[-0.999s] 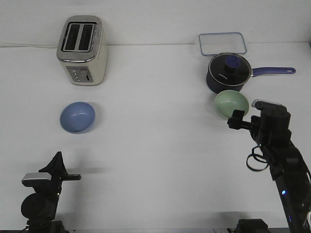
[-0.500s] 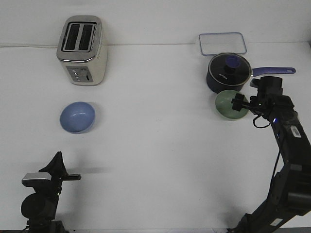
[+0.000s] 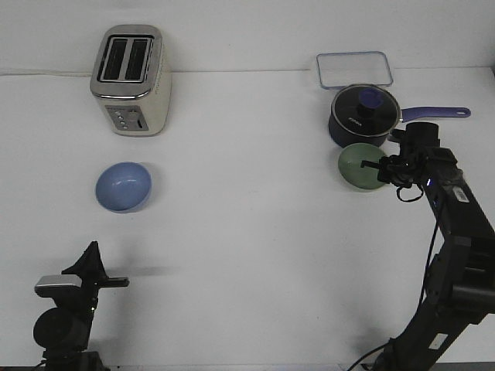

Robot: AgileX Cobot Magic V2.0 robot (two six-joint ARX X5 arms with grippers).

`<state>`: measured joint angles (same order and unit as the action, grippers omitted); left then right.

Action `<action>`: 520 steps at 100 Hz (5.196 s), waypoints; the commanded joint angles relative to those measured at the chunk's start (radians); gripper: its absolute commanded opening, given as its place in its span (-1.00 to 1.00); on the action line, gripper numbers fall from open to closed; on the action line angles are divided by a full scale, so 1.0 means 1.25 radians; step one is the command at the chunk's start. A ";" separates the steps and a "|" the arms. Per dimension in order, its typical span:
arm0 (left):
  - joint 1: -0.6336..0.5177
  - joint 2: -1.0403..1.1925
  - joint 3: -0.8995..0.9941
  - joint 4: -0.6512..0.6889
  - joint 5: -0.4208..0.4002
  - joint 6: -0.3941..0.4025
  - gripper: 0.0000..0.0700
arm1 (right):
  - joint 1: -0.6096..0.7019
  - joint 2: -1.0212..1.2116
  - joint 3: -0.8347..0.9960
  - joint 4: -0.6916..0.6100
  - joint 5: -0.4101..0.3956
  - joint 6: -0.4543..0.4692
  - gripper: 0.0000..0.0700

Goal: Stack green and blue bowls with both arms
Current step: 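Reach the right gripper forward and grasp the rim of the pale green bowl, then lift the green bowl with the right gripper and carry it toward the robot's center, then release the green bowl on the table and withdraw the right gripper, then reach the left gripper to the light blue bowl and grasp its rim, then lift the blue bowl with the left gripper and lower it onto the green bowl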

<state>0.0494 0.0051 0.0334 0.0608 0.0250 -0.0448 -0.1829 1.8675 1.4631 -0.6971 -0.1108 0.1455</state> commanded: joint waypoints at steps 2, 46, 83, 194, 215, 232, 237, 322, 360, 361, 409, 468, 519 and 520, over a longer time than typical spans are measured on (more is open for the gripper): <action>0.000 -0.001 -0.015 0.013 -0.001 -0.007 -0.96 | -0.002 0.014 0.019 0.001 -0.002 -0.013 -1.00; 0.000 -0.001 -0.016 0.013 -0.001 -0.007 -0.96 | 0.000 -0.227 0.019 -0.067 -0.137 -0.015 -1.00; 0.000 -0.001 -0.016 0.013 -0.001 -0.007 -0.96 | 0.167 -0.445 -0.030 -0.185 -0.186 -0.015 -1.00; 0.000 -0.001 -0.015 0.013 -0.001 -0.007 -0.96 | 0.690 -0.373 -0.438 0.049 -0.150 0.153 -0.99; 0.000 -0.001 -0.015 0.018 -0.001 -0.008 -0.96 | 0.692 -0.373 -0.438 0.045 -0.150 0.148 -0.28; 0.000 -0.001 -0.013 0.050 -0.001 -0.044 -0.96 | 0.677 -0.412 -0.414 0.046 -0.158 0.117 -0.07; 0.000 -0.001 -0.009 0.057 -0.001 -0.078 -0.97 | 0.666 -0.437 -0.394 0.043 -0.157 0.106 0.01; 0.000 0.568 0.487 -0.255 0.008 -0.167 -0.96 | 0.470 -1.070 -0.732 0.351 0.052 0.014 0.02; 0.008 1.001 0.806 -0.383 0.008 -0.117 0.36 | 0.471 -1.107 -0.765 0.327 0.046 0.012 0.03; 0.009 1.008 0.810 -0.385 0.008 -0.117 0.36 | 0.471 -1.107 -0.765 0.327 0.046 0.012 0.03; 0.087 1.262 0.860 -0.383 0.093 -0.119 0.47 | 0.471 -1.107 -0.765 0.323 0.038 0.012 0.03; 0.086 1.310 0.926 -0.388 0.110 -0.109 -0.96 | 0.471 -1.107 -0.765 0.324 0.038 0.012 0.03; -0.083 1.078 1.068 -0.671 0.364 -0.037 -0.96 | 0.471 -1.106 -0.765 0.324 0.038 0.012 0.03; -0.092 1.075 1.067 -0.678 0.364 -0.035 -0.96 | 0.471 -1.106 -0.765 0.324 0.038 0.012 0.03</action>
<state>-0.0154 1.3464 1.3544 -0.7448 0.4690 -0.1204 0.4007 0.4820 0.5030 -0.3016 -0.0597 0.1543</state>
